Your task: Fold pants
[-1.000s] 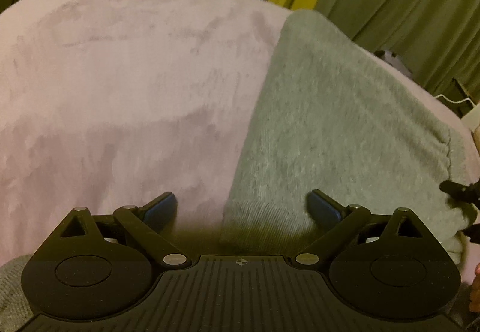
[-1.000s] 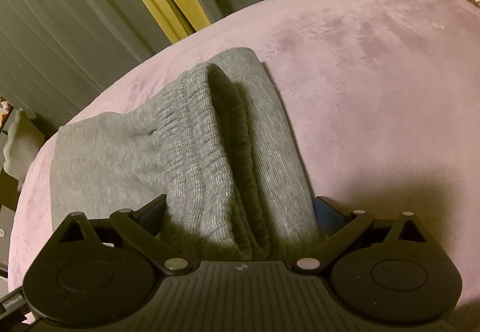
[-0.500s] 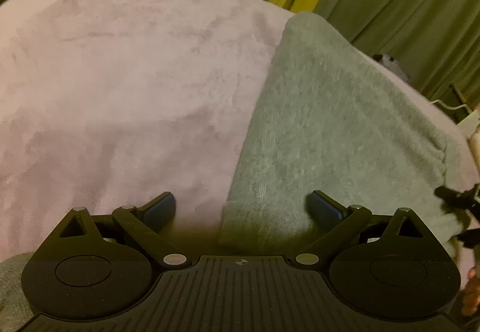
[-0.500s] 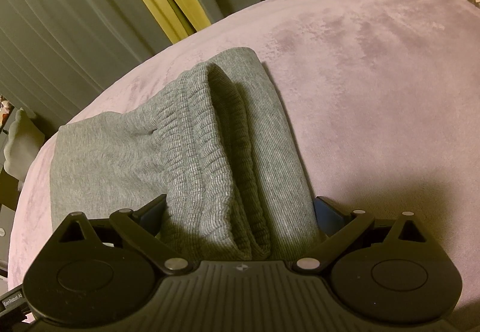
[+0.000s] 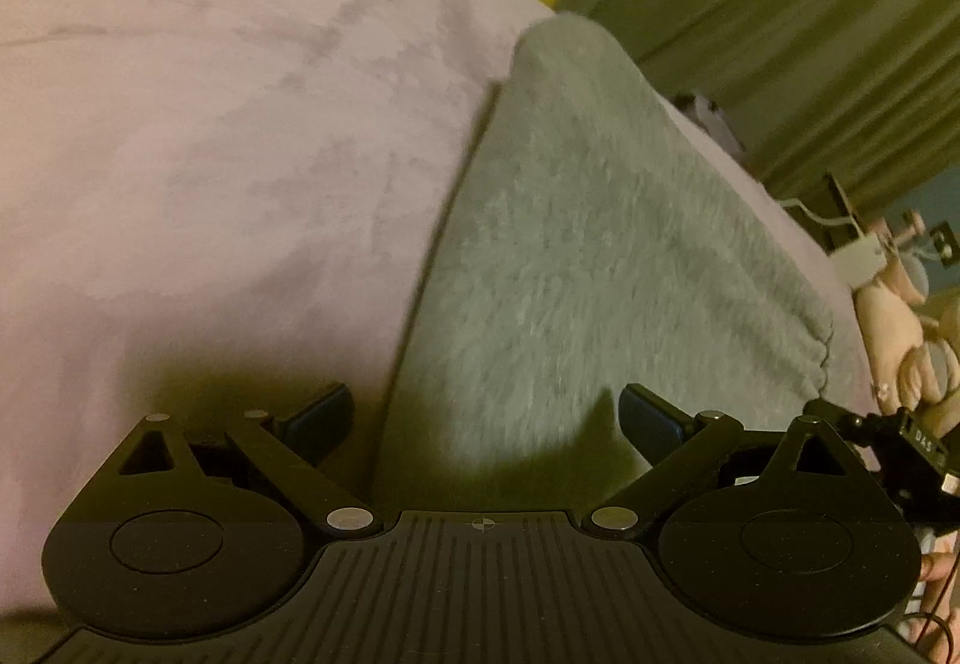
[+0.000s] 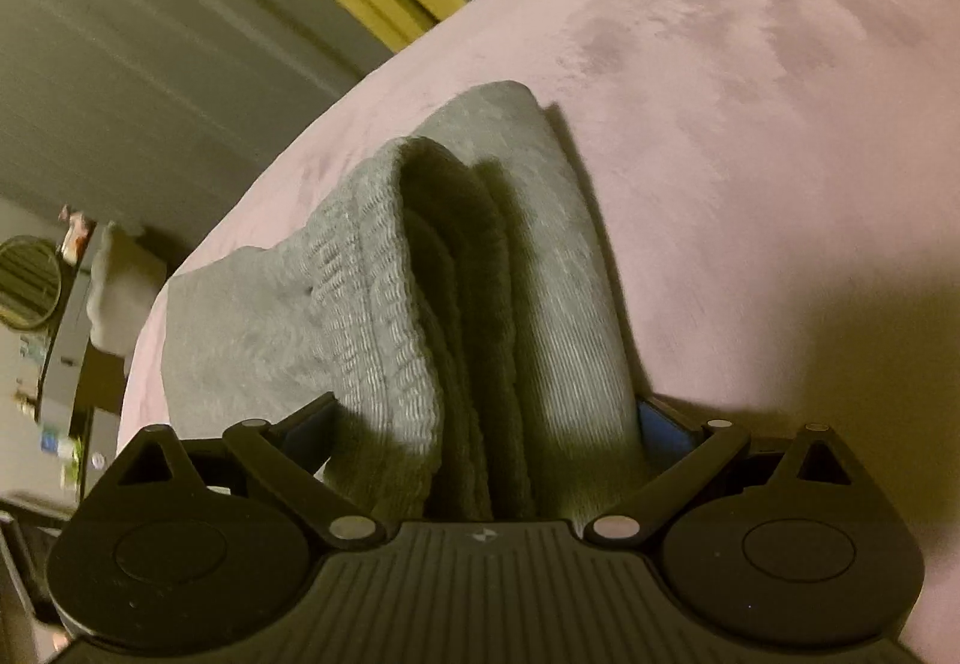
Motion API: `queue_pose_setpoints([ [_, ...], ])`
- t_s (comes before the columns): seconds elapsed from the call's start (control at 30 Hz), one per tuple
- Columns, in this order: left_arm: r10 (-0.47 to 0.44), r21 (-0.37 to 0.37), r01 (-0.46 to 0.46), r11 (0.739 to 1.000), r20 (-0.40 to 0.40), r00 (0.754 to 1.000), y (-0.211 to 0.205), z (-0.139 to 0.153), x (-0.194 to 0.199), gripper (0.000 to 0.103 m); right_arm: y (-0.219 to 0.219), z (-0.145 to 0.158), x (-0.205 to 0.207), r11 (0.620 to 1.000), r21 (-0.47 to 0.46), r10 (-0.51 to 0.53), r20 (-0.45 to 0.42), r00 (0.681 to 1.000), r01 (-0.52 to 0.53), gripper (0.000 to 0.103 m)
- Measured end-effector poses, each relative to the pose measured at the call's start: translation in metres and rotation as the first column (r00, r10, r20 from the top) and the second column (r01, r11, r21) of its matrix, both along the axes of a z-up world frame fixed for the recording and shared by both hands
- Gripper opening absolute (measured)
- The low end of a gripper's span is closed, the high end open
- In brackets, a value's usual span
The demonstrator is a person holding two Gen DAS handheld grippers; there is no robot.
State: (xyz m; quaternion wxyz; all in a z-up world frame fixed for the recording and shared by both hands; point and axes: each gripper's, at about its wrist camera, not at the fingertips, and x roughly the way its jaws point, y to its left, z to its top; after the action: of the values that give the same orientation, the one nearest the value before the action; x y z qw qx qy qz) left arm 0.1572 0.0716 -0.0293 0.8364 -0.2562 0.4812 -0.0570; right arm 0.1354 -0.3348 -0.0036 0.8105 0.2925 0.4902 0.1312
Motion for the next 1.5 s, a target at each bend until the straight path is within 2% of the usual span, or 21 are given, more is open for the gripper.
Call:
queue_pose_setpoints([
  [0.23, -0.089, -0.017, 0.089, 0.996, 0.039, 0.995, -0.01, -0.006, 0.029, 0.102, -0.005, -0.009, 0.019, 0.997, 0.052, 0.049, 0.059, 0.997, -0.052, 0.099],
  [0.43, -0.085, -0.08, 0.093, 0.992, 0.09, 0.992, -0.008, -0.012, 0.033, 0.103, -0.003, -0.013, 0.021, 0.995, 0.091, 0.042, 0.083, 0.996, -0.049, 0.099],
  [0.5, -0.074, -0.108, 0.086, 0.99, 0.111, 0.991, -0.005, -0.012, 0.032, 0.103, 0.0, -0.012, 0.023, 0.993, 0.096, 0.056, 0.101, 0.993, -0.066, 0.093],
  [0.53, -0.07, -0.12, 0.085, 0.989, 0.127, 0.989, -0.005, -0.012, 0.032, 0.1, 0.002, -0.013, 0.023, 0.993, 0.095, 0.059, 0.101, 0.993, -0.069, 0.084],
  [0.57, -0.071, -0.119, 0.087, 0.989, 0.132, 0.989, -0.004, -0.013, 0.028, 0.095, 0.0, -0.014, 0.024, 0.992, 0.105, 0.058, 0.097, 0.994, -0.068, 0.082],
  [0.6, -0.074, -0.101, 0.088, 0.991, 0.135, 0.988, -0.005, -0.012, 0.028, 0.077, -0.001, -0.014, 0.025, 0.99, 0.123, 0.056, 0.093, 0.994, -0.067, 0.081],
  [0.63, -0.073, -0.076, 0.084, 0.994, 0.13, 0.989, -0.005, -0.012, 0.029, 0.068, -0.002, -0.016, 0.026, 0.989, 0.131, 0.055, 0.089, 0.995, -0.067, 0.08],
  [0.67, -0.07, -0.076, 0.081, 0.994, 0.128, 0.989, -0.005, -0.014, 0.029, 0.067, -0.001, -0.015, 0.026, 0.989, 0.129, 0.057, 0.089, 0.994, -0.068, 0.08],
  [0.73, -0.062, -0.093, 0.074, 0.993, 0.123, 0.99, -0.003, -0.017, 0.031, 0.068, 0.002, -0.015, 0.028, 0.99, 0.123, 0.061, 0.084, 0.995, -0.071, 0.086],
  [0.8, -0.076, -0.072, 0.085, 0.994, 0.122, 0.99, -0.005, -0.017, 0.033, 0.074, 0.006, -0.015, 0.033, 0.988, 0.131, 0.071, 0.082, 0.994, -0.081, 0.096],
  [0.83, -0.088, -0.057, 0.096, 0.994, 0.124, 0.988, -0.009, -0.017, 0.033, 0.08, 0.006, -0.014, 0.032, 0.99, 0.109, 0.085, 0.087, 0.993, -0.094, 0.097],
  [0.9, -0.108, -0.02, 0.111, 0.994, 0.127, 0.986, -0.019, -0.015, 0.036, 0.081, 0.015, -0.012, 0.032, 0.992, 0.043, 0.111, 0.11, 0.988, -0.117, 0.096],
  [0.93, -0.103, 0.008, 0.103, 0.995, 0.125, 0.987, -0.023, -0.013, 0.036, 0.074, 0.018, -0.01, 0.03, 0.993, 0.012, 0.114, 0.121, 0.986, -0.116, 0.092],
  [0.97, -0.097, 0.041, 0.092, 0.995, 0.139, 0.985, -0.027, -0.01, 0.033, 0.063, 0.019, -0.007, 0.028, 0.993, -0.014, 0.115, 0.13, 0.985, -0.114, 0.082],
  [1.0, -0.112, 0.05, 0.106, 0.993, 0.159, 0.981, -0.03, -0.008, 0.032, 0.049, 0.019, -0.005, 0.026, 0.993, -0.021, 0.116, 0.135, 0.984, -0.114, 0.075],
  [1.03, -0.11, 0.062, 0.101, 0.993, 0.166, 0.98, -0.032, -0.006, 0.03, 0.044, 0.018, -0.002, 0.023, 0.994, 0.0, 0.111, 0.138, 0.984, -0.112, 0.068],
  [1.13, -0.097, 0.099, 0.079, 0.992, 0.198, 0.975, -0.037, 0.005, 0.024, 0.033, 0.022, 0.013, 0.017, 0.994, 0.007, 0.107, 0.18, 0.978, -0.11, 0.062],
  [1.23, -0.079, 0.089, 0.059, 0.994, 0.24, 0.968, -0.037, 0.02, 0.023, 0.029, 0.022, 0.031, 0.014, 0.993, 0.054, 0.092, 0.24, 0.966, -0.108, 0.059],
  [1.43, -0.1, 0.135, 0.056, 0.989, 0.347, 0.933, -0.053, 0.062, 0.043, 0.028, 0.027, 0.074, 0.028, 0.993, 0.065, 0.07, 0.353, 0.933, -0.099, 0.058],
  [1.47, -0.083, 0.139, 0.036, 0.99, 0.346, 0.934, -0.053, 0.066, 0.051, 0.03, 0.027, 0.08, 0.034, 0.995, 0.046, 0.07, 0.362, 0.929, -0.093, 0.059],
  [1.5, -0.053, 0.148, 0.005, 0.989, 0.326, 0.944, -0.052, 0.068, 0.058, 0.044, 0.027, 0.086, 0.04, 0.997, 0.01, 0.062, 0.36, 0.931, -0.071, 0.062],
])
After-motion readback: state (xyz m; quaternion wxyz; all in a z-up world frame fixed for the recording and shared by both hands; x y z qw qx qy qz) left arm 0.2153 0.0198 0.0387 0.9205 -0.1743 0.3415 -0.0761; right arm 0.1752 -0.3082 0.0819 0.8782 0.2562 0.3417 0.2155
